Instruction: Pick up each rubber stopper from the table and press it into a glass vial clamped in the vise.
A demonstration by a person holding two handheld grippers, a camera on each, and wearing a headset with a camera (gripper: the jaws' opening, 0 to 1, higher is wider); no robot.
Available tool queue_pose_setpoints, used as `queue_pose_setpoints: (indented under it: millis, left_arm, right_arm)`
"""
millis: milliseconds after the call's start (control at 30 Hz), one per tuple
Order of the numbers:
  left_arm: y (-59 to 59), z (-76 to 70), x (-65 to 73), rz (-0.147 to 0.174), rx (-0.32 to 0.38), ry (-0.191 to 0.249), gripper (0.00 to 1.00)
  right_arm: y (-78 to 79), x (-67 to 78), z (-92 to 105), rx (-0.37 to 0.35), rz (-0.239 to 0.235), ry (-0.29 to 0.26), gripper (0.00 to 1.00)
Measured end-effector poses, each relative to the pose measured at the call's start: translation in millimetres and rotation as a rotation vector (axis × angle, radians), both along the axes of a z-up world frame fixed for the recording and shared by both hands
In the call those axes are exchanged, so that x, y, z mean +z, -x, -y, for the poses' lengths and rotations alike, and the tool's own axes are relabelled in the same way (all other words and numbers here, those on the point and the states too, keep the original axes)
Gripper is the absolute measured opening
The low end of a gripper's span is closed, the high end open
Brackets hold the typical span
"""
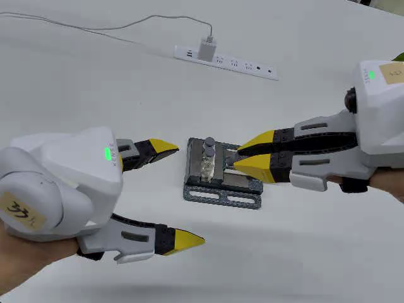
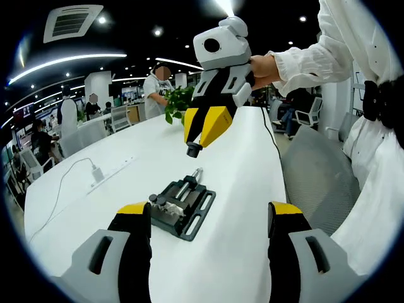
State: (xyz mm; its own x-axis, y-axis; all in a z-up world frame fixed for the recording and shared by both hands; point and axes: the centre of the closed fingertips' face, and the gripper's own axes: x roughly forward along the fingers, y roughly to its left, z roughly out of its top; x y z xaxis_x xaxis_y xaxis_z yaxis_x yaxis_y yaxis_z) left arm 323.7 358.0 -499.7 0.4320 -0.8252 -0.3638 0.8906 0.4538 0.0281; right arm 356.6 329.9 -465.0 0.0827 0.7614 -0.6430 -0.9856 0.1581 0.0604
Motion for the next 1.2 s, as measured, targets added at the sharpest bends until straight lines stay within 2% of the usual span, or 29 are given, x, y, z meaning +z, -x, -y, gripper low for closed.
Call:
queue_pose_setpoints:
  millis: [267,367,467,633,1200]
  left_arm:
    - [0.2,-6.8,-8.2,-0.019,0.013,0.014,0.79]
    - [-1.9,-8.8,-9.0,-0.007,0.023,0.018,0.84]
    - [-3.0,-10.7,-10.4,-0.013,0.03,0.028,0.84]
    - [-4.2,-13.8,-13.9,-0.016,0.033,0.035,0.86]
    - [-7.8,-18.0,-24.5,-0.037,0.035,0.07,0.93]
  right_arm:
    - [-15.7,-14.9,-6.0,-0.008,-0.012,0.056,0.05]
    - [-21.6,-21.6,-7.1,-0.011,-0.017,0.079,0.05]
    - [-31.7,-32.1,-5.7,-0.017,-0.025,0.106,0.05]
    - [-38.4,-44.4,-6.1,-0.017,-0.033,0.149,0.05]
    - [-55.7,-105.3,-7.7,0.035,-0.037,0.342,0.05]
